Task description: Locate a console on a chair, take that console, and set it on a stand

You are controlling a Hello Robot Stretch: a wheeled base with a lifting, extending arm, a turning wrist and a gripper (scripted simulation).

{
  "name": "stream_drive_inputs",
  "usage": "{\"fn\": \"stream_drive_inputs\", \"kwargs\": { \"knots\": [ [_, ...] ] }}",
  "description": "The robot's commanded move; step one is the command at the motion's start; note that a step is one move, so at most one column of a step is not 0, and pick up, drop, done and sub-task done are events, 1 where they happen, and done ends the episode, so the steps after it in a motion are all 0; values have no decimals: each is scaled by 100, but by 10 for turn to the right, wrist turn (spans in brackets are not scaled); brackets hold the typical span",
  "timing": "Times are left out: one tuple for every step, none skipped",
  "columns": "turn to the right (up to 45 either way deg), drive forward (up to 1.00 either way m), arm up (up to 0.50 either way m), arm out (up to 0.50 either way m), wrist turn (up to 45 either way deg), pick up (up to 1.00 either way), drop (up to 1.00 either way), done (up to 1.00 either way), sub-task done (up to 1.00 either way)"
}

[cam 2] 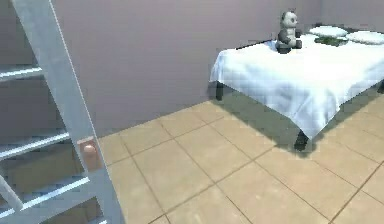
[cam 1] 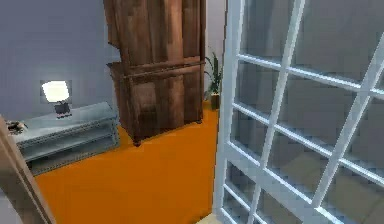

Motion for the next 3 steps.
{"fn": "stream_drive_inputs", "kwargs": {
  "knots": [
    [-180,0,0,0,0,0,0,0,0],
    [0,100,0,0,0,0,0,0,0],
    [-90,0,0,0,0,0,0,0,0]
  ]
}}
